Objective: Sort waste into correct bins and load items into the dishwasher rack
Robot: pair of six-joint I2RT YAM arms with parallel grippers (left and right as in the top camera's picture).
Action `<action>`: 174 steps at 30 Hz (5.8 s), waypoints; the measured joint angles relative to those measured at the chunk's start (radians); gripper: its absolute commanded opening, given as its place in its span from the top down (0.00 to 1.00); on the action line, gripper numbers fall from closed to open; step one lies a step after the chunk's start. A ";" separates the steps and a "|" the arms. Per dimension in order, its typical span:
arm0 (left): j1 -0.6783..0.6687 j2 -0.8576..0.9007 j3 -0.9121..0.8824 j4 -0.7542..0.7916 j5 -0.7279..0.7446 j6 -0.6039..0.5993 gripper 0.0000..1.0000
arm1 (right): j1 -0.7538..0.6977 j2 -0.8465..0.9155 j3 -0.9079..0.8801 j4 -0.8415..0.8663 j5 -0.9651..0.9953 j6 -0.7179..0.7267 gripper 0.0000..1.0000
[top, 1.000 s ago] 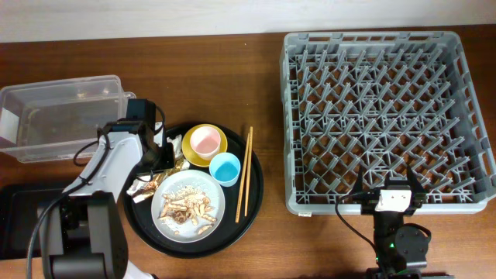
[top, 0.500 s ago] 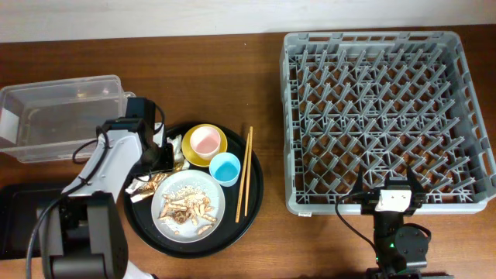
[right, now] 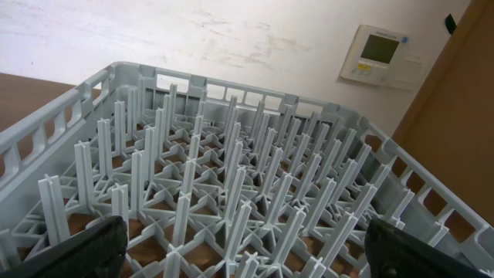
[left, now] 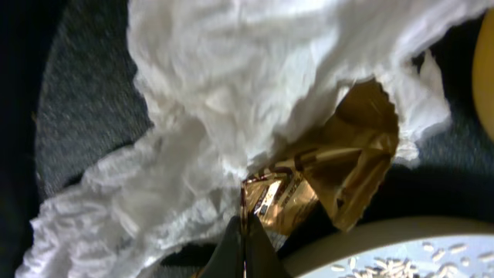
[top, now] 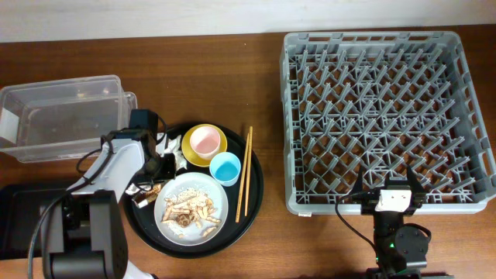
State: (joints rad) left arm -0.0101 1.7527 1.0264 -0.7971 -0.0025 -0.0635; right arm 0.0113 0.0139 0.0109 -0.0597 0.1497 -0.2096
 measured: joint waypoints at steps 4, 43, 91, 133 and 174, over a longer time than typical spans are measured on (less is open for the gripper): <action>0.000 -0.006 0.078 -0.158 0.053 0.000 1.00 | 0.000 0.000 0.000 0.000 0.000 0.000 0.02; 0.496 -0.132 0.240 0.545 0.253 -0.504 0.41 | 0.000 0.000 0.000 0.000 0.000 0.000 0.02; 0.028 0.005 0.231 -0.037 -0.026 -0.168 1.00 | -0.001 0.000 0.000 0.000 0.000 -0.001 0.02; 0.056 -0.460 0.339 -0.539 0.360 -0.294 0.44 | -0.001 0.000 0.000 0.000 0.000 0.000 0.02; -0.838 -0.151 -0.114 -0.140 -0.103 -0.575 0.65 | -0.001 0.000 0.000 0.000 0.000 0.000 0.02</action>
State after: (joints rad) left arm -0.8482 1.6016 0.9123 -0.9367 -0.1059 -0.6388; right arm 0.0105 0.0139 0.0109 -0.0597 0.1501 -0.2092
